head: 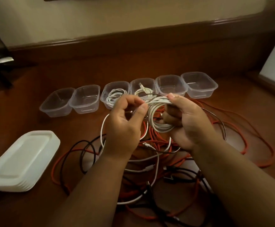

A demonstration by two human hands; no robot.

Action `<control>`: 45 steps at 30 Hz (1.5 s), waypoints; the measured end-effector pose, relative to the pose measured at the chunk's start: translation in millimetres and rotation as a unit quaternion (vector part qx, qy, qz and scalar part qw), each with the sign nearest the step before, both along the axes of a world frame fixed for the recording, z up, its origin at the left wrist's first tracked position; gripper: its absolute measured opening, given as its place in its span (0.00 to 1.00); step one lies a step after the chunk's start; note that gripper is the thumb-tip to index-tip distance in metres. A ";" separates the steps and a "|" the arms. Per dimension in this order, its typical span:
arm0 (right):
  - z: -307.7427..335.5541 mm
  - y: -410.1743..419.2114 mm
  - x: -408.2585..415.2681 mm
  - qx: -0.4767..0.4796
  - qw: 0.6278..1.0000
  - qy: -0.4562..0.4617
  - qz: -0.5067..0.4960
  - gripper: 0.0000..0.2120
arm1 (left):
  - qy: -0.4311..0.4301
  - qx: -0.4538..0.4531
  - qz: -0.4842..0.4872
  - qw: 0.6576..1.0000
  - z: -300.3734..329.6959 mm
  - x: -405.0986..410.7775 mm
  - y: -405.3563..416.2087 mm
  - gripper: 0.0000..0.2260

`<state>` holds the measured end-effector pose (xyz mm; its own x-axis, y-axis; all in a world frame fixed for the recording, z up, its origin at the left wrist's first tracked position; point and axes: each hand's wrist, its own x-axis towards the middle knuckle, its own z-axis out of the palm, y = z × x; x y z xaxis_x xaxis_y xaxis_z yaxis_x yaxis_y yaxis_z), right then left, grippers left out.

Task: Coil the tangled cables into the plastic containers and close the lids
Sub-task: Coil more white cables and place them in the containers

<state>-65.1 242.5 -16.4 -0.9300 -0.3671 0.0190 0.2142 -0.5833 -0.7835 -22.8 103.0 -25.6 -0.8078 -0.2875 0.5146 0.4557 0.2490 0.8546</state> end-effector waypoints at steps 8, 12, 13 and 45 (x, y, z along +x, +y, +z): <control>4.8 -1.1 3.5 -0.029 0.998 0.002 -0.049 0.17 | -0.042 0.079 0.039 0.995 0.3 10.2 17.1 0.08; 11.2 3.2 6.3 -0.030 0.997 0.016 -0.071 0.14 | -0.084 0.099 -0.018 0.991 -2.5 13.8 25.8 0.16; 11.2 3.9 6.5 -0.013 0.997 0.034 -0.069 0.13 | -0.087 0.104 -0.022 0.990 -2.6 13.5 26.1 0.15; -10.2 11.9 -11.2 0.250 0.917 0.225 -0.216 0.08 | -0.225 0.107 -0.100 0.963 1.6 6.7 16.6 0.12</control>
<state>-76.3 254.4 -26.6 -0.9300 -0.0335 0.3660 -0.3624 -0.0821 -0.9284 -16.1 119.6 -24.0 -0.9855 -0.1629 0.0464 0.0485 -0.0085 0.9988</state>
